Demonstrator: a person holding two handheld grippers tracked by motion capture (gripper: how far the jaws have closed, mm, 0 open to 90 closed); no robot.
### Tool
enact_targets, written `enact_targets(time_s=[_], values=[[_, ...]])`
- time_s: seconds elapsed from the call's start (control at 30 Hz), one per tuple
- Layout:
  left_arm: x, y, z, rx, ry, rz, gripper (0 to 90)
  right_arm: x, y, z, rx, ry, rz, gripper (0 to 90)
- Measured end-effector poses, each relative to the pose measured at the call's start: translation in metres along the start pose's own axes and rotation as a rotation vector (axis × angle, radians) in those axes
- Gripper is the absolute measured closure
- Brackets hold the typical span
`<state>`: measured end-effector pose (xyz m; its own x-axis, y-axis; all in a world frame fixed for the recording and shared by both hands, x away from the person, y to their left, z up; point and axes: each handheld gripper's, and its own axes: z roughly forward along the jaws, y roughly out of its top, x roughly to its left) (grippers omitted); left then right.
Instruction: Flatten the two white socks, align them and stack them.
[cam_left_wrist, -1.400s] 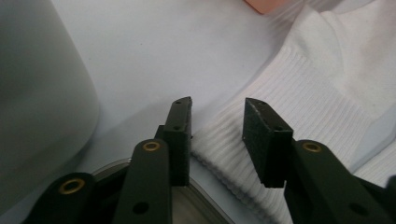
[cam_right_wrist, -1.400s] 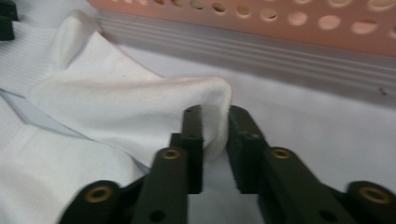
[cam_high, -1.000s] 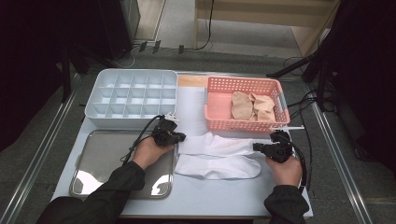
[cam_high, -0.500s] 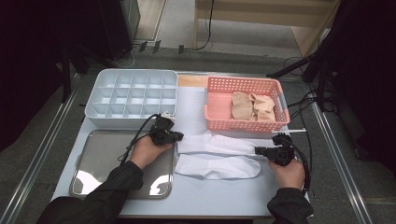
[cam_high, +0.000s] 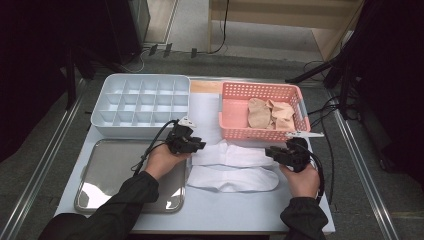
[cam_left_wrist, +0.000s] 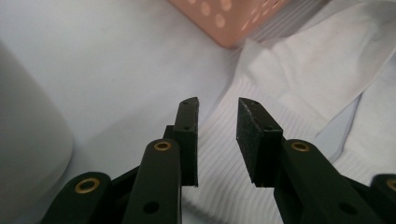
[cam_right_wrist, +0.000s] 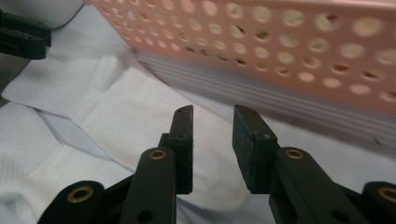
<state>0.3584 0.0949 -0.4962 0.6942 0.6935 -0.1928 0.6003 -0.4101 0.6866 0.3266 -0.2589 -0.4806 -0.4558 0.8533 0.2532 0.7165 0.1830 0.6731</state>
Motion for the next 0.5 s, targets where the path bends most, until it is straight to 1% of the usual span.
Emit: enact_targets(time_s=[0.03, 0.13, 0.17, 0.23, 0.27, 0.33, 0.4, 0.47, 0.5], values=[[-0.001, 0.001, 0.001, -0.004, -0.004, 0.0, 70.4, 0.004, 0.003, 0.005, -0.001, 0.012, -0.011, 70.8], [-0.002, 0.004, 0.007, 0.007, -0.009, -0.007, 70.1, 0.011, 0.008, 0.016, -0.002, 0.037, -0.025, 70.8], [-0.002, 0.004, 0.009, 0.018, -0.007, -0.007, 70.1, 0.014, 0.01, 0.02, 0.002, 0.039, -0.031, 71.0], [-0.004, 0.005, 0.014, 0.018, -0.019, -0.028, 70.0, 0.017, 0.011, 0.027, 0.016, 0.042, -0.042, 71.0], [-0.005, 0.006, 0.016, 0.021, -0.025, -0.027, 69.6, 0.019, 0.011, 0.03, 0.021, 0.042, -0.047, 71.0], [-0.008, 0.008, 0.02, 0.036, -0.018, -0.003, 69.3, 0.02, 0.012, 0.036, 0.033, 0.044, -0.057, 70.8], [-0.011, 0.009, 0.026, 0.045, -0.007, 0.009, 68.7, 0.022, 0.012, 0.041, 0.042, 0.046, -0.059, 70.8], [-0.009, 0.009, 0.032, 0.046, -0.005, -0.012, 68.6, 0.024, 0.013, 0.047, 0.047, 0.05, -0.065, 70.5], [-0.007, 0.008, 0.033, 0.052, -0.002, -0.015, 68.7, 0.025, 0.013, 0.049, 0.047, 0.045, -0.077, 70.4]])
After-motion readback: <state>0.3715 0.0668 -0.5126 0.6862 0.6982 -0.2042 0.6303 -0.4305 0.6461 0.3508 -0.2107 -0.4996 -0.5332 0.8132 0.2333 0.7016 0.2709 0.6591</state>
